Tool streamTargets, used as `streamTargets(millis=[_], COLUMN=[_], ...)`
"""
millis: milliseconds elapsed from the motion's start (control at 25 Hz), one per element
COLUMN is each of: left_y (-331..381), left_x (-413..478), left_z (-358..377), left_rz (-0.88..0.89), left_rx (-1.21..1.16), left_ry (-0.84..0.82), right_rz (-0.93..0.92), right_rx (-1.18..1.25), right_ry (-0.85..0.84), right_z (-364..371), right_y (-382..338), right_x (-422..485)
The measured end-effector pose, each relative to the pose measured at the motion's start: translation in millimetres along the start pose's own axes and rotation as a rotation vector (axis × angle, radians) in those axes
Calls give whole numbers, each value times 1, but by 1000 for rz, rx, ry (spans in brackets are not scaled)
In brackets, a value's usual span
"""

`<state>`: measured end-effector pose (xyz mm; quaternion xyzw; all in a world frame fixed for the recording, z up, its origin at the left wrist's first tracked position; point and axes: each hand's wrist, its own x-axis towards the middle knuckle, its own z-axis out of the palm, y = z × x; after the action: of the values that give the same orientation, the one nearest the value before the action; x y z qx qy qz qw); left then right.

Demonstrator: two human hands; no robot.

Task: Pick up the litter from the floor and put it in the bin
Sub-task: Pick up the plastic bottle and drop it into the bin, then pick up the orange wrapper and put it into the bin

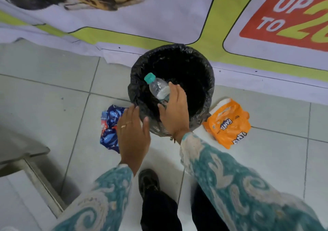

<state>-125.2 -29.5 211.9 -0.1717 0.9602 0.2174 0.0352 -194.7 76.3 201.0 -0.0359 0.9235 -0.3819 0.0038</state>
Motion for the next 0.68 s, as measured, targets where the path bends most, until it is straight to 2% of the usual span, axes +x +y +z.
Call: streamTargets(millis=[40,120,240,280,320,400,480,560,600,680], left_y=[12,32,72,83,93,101,98,94,93,93], left_x=[10,26,14,-1,-17,-49,-69,-71,-67,-53], left_z=[1,8,38,50,67,110,152,191,210,242], left_rz=[67,174,420,550,683,843,793,608,476,192], left_rx=[6,6,-99,-130,-148,-104,21,147,220,325], left_ry=[-8,4,7,-38,-108,-302,-481,-628,-701,-846], right_rz=[4,35,275,349,400,504,584,466,354,180], right_rx=[-53,-101,-89,-120,-193,-383,-544,-595,-583,-564], right_ry=[-2,114,355,358,293,-70,-449,-676,-716,-675], right_z=[-1,-10,-35,-41,-46,-55,-61,-57,-48,-22], right_y=[11,40,112,138,166,222,264,295,307,321], right_x=[5,4,-28,-47,-67,-99,-113,-110,-106,-98])
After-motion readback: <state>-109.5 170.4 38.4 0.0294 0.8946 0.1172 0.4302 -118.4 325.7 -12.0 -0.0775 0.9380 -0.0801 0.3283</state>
